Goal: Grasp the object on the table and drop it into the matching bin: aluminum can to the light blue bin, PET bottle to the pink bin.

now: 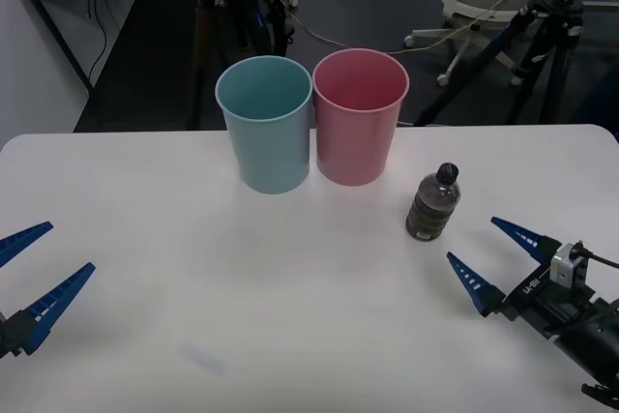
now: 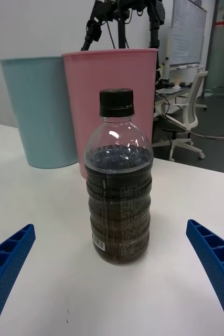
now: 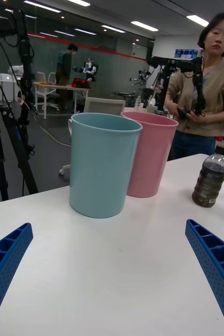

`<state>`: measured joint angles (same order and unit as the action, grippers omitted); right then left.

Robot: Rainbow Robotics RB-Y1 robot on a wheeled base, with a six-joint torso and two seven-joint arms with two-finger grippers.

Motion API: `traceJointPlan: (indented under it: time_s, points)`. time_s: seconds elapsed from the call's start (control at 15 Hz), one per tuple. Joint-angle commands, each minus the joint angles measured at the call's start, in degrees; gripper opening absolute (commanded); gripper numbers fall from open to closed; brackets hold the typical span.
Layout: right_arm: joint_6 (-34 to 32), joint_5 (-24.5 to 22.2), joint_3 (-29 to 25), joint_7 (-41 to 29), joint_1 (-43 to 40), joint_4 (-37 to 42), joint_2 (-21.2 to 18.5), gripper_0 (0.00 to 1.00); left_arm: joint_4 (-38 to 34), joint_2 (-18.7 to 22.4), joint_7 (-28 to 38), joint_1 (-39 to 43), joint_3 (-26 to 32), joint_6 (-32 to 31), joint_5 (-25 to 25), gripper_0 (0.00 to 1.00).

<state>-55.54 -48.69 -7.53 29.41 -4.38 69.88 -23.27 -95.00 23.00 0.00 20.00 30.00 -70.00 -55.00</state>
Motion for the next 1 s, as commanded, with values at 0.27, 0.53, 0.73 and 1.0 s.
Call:
traceJointPlan:
  time_s: [0.27, 0.53, 0.73, 1.0]
  points:
    - [4.74, 5.80, 5.42, 3.55, 3.68, -4.14, -0.55, 1.00, 0.00, 0.00, 0.00, 0.00, 0.00, 0.00, 0.00, 1.00]
    - [4.83, 9.14, 8.67, 6.19, 7.37, -8.27, -0.20, 1.00, 0.00, 0.00, 0.00, 0.00, 0.00, 0.00, 0.00, 1.00]
    - [5.27, 11.68, 10.43, 11.02, 11.06, -12.75, -0.11, 1.00, 0.00, 0.00, 0.00, 0.00, 0.00, 0.00, 0.00, 1.00]
    - [8.35, 12.12, 10.96, 12.16, 13.43, -14.33, 1.65, 1.00, 0.00, 0.00, 0.00, 0.00, 0.00, 0.00, 0.00, 1.00]
